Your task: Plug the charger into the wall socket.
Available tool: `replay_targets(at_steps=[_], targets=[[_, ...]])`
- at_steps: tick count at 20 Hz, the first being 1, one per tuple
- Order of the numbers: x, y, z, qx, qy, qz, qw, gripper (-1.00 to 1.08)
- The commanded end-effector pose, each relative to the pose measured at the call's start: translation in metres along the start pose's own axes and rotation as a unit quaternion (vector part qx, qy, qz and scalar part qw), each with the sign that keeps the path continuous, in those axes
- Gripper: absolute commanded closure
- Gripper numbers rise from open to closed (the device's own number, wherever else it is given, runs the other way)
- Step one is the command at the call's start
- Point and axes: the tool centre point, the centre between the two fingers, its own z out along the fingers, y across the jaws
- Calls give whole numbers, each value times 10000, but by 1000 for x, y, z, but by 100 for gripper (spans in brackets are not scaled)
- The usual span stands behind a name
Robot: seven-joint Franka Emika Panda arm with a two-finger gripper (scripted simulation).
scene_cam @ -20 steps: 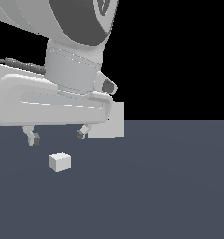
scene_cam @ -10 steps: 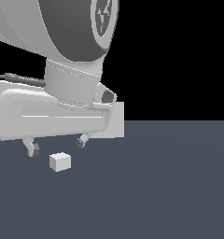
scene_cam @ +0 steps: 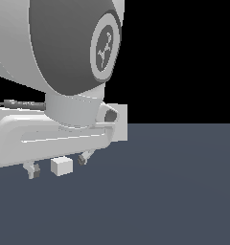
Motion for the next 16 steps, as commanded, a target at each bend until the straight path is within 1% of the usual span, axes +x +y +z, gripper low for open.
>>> replay_targets(at_steps=[1, 10, 12, 16], targets=[[0, 0, 1, -4, 3, -3, 10000, 108], [0, 0, 1, -4, 3, -3, 10000, 108], [2, -4, 1, 18, 11, -33, 10000, 108], [3, 1, -3, -47, 14, 96, 9999, 108]])
